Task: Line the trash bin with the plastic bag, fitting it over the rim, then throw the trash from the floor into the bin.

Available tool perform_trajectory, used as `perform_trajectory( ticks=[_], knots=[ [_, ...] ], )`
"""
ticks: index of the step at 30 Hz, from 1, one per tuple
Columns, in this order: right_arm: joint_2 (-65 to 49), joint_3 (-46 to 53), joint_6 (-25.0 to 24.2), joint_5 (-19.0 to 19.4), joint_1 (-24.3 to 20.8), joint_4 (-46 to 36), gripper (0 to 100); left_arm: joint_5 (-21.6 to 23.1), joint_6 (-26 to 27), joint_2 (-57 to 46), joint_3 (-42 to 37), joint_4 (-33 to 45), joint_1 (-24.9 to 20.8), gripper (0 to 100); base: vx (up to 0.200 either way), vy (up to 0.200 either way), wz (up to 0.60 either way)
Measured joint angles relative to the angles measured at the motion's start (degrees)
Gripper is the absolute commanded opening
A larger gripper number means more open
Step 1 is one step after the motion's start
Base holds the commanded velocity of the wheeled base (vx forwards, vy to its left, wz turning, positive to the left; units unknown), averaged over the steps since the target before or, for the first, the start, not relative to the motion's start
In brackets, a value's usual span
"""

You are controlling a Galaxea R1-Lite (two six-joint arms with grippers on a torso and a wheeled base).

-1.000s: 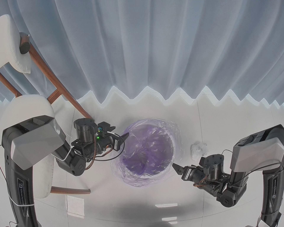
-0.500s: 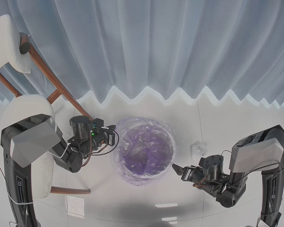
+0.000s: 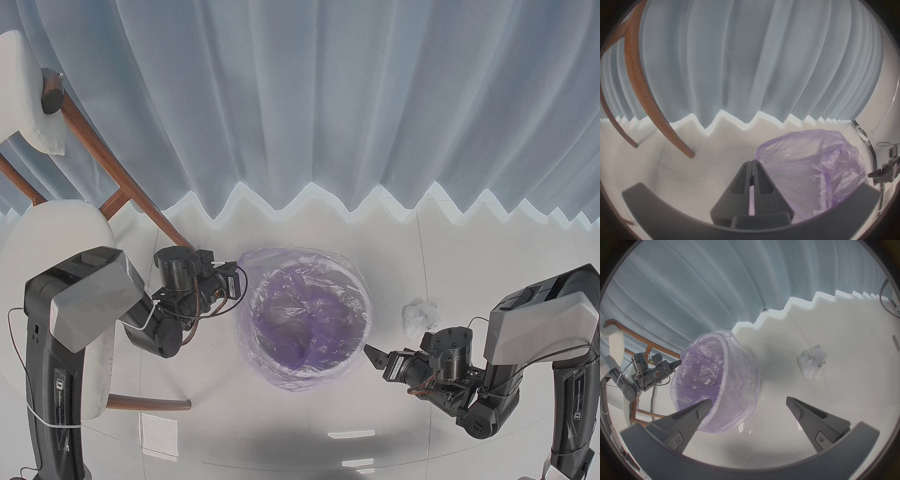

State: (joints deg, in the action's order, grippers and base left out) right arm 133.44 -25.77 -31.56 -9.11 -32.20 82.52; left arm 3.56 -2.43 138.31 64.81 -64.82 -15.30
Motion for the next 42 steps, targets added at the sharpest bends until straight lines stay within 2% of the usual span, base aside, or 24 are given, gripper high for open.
perform_trajectory(
  ticks=[1, 4, 13, 21, 27, 31, 34, 39, 42],
  knots=[
    [0.0, 0.0, 0.0, 0.0, 0.0, 0.0, 100, -0.2, -0.6, 0.4, 0.8, 0.2, 0.0, 100, 0.000, 0.000, 0.00],
    [0.0, 0.0, 0.0, 0.0, -0.3, 0.1, 100, -0.9, -2.7, 1.2, 2.0, 1.4, -0.2, 100, 0.000, 0.000, 0.00],
    [0.1, 0.3, 0.0, -0.3, -0.6, 0.1, 100, -1.1, -3.1, -1.9, 1.5, 2.8, 0.8, 100, 0.000, 0.000, 0.00],
    [-0.1, 0.9, 0.0, -1.1, -0.4, 0.6, 100, -0.8, -3.8, -8.1, -7.2, 2.9, 3.2, 100, 0.000, 0.000, 0.00],
    [-1.0, 3.1, 0.0, -1.1, 0.8, 2.8, 100, -0.8, -10.2, -17.7, -14.1, 3.3, 2.1, 100, 0.000, 0.000, 0.00],
    [-2.3, 4.7, 0.2, -0.1, 3.2, 3.2, 100, -1.0, -13.8, -26.2, -20.3, 5.1, -0.4, 100, 0.000, 0.000, 0.00],
    [-3.7, 4.9, 1.3, 1.9, 7.5, 1.5, 100, -1.0, -15.2, -33.5, -26.0, 6.5, -2.5, 100, 0.000, 0.000, 0.00],
    [-6.3, 0.6, 4.2, 5.9, 15.7, -6.9, 100, -1.1, -17.0, -44.4, -36.3, 8.0, -5.2, 100, 0.000, 0.000, 0.00],
    [-7.5, -4.1, 6.3, 7.6, 18.4, -14.1, 100, -1.0, -17.7, -49.1, -39.8, 8.3, -6.4, 100, 0.000, 0.000, 0.00]
  ],
)
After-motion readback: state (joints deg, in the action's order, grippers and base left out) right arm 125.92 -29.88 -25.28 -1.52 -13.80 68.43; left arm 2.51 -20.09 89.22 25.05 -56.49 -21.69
